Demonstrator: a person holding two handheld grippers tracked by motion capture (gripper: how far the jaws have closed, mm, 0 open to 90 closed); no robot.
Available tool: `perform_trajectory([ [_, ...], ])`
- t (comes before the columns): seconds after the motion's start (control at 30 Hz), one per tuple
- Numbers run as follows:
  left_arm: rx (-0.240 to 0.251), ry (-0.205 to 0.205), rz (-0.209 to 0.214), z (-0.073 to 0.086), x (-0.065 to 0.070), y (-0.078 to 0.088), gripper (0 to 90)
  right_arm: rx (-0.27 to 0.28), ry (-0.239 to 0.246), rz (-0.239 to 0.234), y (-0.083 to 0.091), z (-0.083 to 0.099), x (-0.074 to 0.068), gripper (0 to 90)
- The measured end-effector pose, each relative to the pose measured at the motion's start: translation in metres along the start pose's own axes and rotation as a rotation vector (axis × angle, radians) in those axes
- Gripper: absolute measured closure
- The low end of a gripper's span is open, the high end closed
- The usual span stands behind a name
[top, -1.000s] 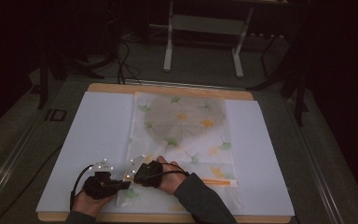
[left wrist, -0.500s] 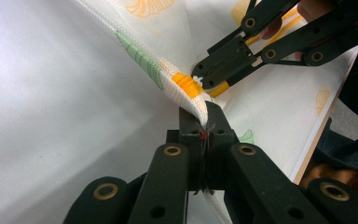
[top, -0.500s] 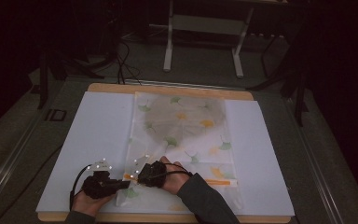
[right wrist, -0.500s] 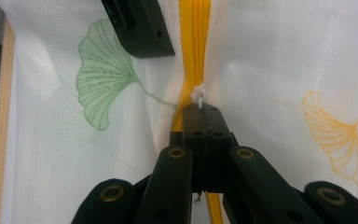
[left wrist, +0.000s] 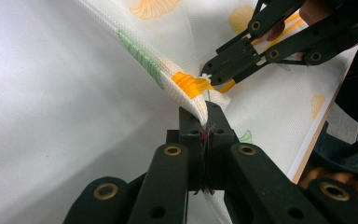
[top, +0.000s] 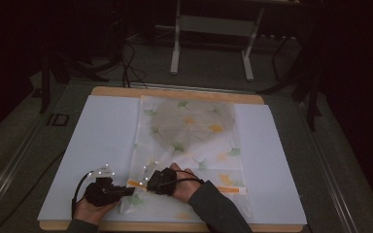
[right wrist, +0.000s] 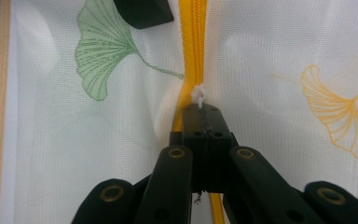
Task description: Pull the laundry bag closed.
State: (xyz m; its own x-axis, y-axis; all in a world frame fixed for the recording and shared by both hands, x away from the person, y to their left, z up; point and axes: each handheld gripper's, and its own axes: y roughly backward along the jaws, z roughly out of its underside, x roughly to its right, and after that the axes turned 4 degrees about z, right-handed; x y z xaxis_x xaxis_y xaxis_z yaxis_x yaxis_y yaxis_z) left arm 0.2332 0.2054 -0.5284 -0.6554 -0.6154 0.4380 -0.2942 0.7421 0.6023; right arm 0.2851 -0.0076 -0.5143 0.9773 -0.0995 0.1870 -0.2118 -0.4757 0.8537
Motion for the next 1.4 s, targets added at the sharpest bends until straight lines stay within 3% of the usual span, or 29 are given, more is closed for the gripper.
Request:
perform_trajectory([
  [0.77,0.004,0.009,0.012,0.001,-0.002,0.003,88.7,-0.069,0.038,0.059,0.011,0.015,-0.004,90.0],
  [1.4,0.011,0.012,0.011,0.001,-0.003,0.004,88.8,-0.08,0.014,0.07,0.02,0.031,-0.001,90.0],
])
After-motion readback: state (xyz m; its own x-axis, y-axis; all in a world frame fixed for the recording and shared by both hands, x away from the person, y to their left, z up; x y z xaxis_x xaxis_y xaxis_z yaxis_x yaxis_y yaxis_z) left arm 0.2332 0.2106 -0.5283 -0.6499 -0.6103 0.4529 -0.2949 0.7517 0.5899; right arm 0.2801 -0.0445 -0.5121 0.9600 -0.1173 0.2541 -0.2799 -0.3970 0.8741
